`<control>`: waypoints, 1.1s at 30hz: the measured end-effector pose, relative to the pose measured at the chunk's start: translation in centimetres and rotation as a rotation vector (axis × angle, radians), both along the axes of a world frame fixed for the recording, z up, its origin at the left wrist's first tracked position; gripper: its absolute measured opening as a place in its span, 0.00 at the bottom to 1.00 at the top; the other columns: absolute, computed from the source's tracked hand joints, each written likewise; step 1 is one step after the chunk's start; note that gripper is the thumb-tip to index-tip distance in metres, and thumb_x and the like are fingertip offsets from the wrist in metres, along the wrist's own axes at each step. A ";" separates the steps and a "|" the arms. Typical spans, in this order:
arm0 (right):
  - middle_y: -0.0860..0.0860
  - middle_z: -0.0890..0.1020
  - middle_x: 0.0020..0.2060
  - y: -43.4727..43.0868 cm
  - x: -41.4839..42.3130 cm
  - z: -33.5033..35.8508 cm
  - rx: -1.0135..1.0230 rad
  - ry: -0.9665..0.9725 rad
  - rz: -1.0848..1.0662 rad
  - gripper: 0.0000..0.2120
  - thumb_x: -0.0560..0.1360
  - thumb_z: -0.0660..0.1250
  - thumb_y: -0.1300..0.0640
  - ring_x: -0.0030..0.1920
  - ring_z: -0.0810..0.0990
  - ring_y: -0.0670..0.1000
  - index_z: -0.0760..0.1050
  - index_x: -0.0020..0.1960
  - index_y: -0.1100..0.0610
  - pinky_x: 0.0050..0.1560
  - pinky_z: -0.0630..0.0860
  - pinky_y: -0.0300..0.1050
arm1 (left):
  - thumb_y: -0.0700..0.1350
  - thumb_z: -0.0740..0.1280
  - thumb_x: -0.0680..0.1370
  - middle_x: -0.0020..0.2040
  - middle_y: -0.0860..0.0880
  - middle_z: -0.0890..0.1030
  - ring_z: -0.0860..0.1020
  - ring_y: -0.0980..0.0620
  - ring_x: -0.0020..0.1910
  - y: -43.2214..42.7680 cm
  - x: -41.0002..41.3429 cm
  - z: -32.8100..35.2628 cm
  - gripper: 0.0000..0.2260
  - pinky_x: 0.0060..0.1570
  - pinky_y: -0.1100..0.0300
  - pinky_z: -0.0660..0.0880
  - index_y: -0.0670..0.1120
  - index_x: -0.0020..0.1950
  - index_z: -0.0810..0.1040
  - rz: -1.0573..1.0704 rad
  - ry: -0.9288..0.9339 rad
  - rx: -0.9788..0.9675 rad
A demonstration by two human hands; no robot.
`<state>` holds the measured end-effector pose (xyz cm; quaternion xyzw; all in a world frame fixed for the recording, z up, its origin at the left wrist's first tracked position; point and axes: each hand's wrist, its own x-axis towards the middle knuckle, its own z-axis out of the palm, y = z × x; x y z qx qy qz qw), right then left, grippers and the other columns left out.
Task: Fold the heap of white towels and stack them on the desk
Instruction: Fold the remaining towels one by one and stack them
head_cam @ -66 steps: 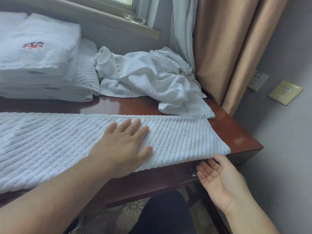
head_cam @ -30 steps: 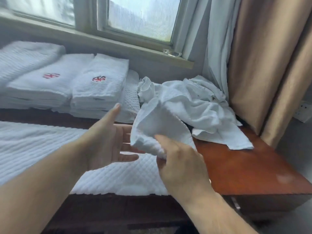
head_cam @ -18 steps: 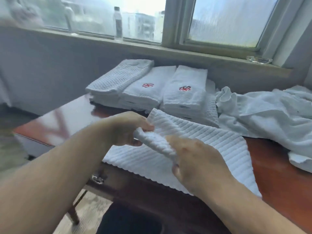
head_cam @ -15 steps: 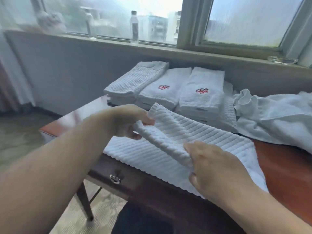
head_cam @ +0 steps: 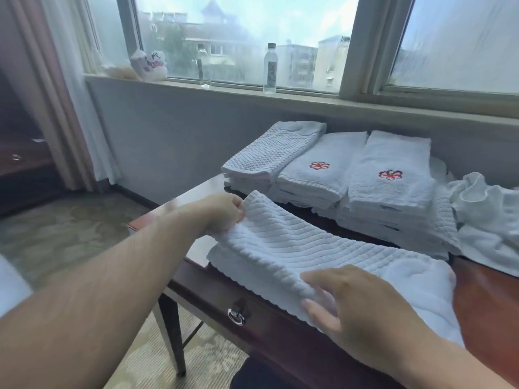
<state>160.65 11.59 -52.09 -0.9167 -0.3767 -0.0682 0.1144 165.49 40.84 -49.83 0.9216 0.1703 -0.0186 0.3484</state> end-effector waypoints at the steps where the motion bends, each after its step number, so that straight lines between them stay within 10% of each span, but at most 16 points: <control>1: 0.40 0.79 0.53 -0.1 0.2 0.0 0.022 0.092 0.038 0.28 0.73 0.50 0.29 0.55 0.72 0.40 0.74 0.59 0.45 0.56 0.67 0.31 | 0.47 0.64 0.81 0.50 0.51 0.82 0.80 0.51 0.49 0.2 -0.1 -0.3 0.05 0.52 0.51 0.78 0.52 0.50 0.80 0.006 -0.020 0.038; 6: 0.32 0.82 0.54 -2.7 0.8 1.4 0.347 0.439 0.028 0.22 0.69 0.60 0.26 0.61 0.74 0.30 0.82 0.52 0.36 0.63 0.67 0.30 | 0.50 0.63 0.81 0.57 0.54 0.80 0.75 0.50 0.59 -0.4 -0.9 -1.3 0.14 0.59 0.53 0.74 0.55 0.66 0.78 0.155 -0.324 0.206; 9: 0.28 0.79 0.49 -4.0 2.0 2.2 0.357 0.202 -0.133 0.15 0.74 0.61 0.36 0.57 0.74 0.30 0.84 0.49 0.40 0.58 0.65 0.25 | 0.48 0.61 0.81 0.60 0.55 0.78 0.72 0.53 0.63 -3.1 -1.4 -1.6 0.14 0.64 0.54 0.70 0.59 0.65 0.77 -0.039 -0.478 0.178; 13: 0.33 0.78 0.44 -4.1 3.0 2.6 0.179 0.054 -0.269 0.14 0.80 0.57 0.44 0.55 0.77 0.43 0.78 0.41 0.42 0.56 0.71 0.46 | 0.54 0.59 0.83 0.72 0.60 0.71 0.65 0.58 0.72 -7.4 -1.1 -2.5 0.16 0.72 0.56 0.61 0.64 0.71 0.72 -0.359 -0.386 0.179; 17: 0.41 0.66 0.75 -4.2 4.3 -0.2 -0.100 0.252 -0.299 0.27 0.81 0.51 0.35 0.78 0.56 0.47 0.67 0.75 0.45 0.76 0.49 0.41 | 0.66 0.49 0.82 0.81 0.59 0.56 0.51 0.55 0.80 -8.7 0.6 -4.6 0.24 0.78 0.50 0.47 0.66 0.79 0.57 -0.456 -0.165 0.420; 21: 0.39 0.49 0.81 -4.6 5.6 -1.5 -0.120 0.279 -0.287 0.34 0.77 0.45 0.30 0.81 0.46 0.45 0.50 0.81 0.39 0.79 0.44 0.46 | 0.70 0.43 0.79 0.82 0.59 0.50 0.46 0.57 0.81 -7.8 1.8 -5.5 0.29 0.78 0.50 0.41 0.66 0.80 0.50 -0.488 -0.098 0.488; 28: 0.39 0.73 0.70 -5.7 4.4 -1.9 0.357 0.234 -0.291 0.14 0.81 0.64 0.52 0.74 0.63 0.39 0.79 0.65 0.44 0.67 0.50 0.22 | 0.72 0.42 0.78 0.82 0.60 0.48 0.44 0.59 0.80 -6.7 2.2 -5.8 0.31 0.78 0.50 0.38 0.65 0.80 0.48 -0.455 -0.085 0.525; 33: 0.48 0.75 0.67 -6.4 2.4 -2.0 0.657 0.026 -0.622 0.19 0.73 0.70 0.62 0.70 0.66 0.51 0.79 0.62 0.47 0.69 0.59 0.43 | 0.70 0.42 0.79 0.82 0.59 0.47 0.44 0.58 0.80 -7.2 1.9 -5.7 0.30 0.78 0.50 0.38 0.64 0.81 0.47 -0.476 -0.087 0.557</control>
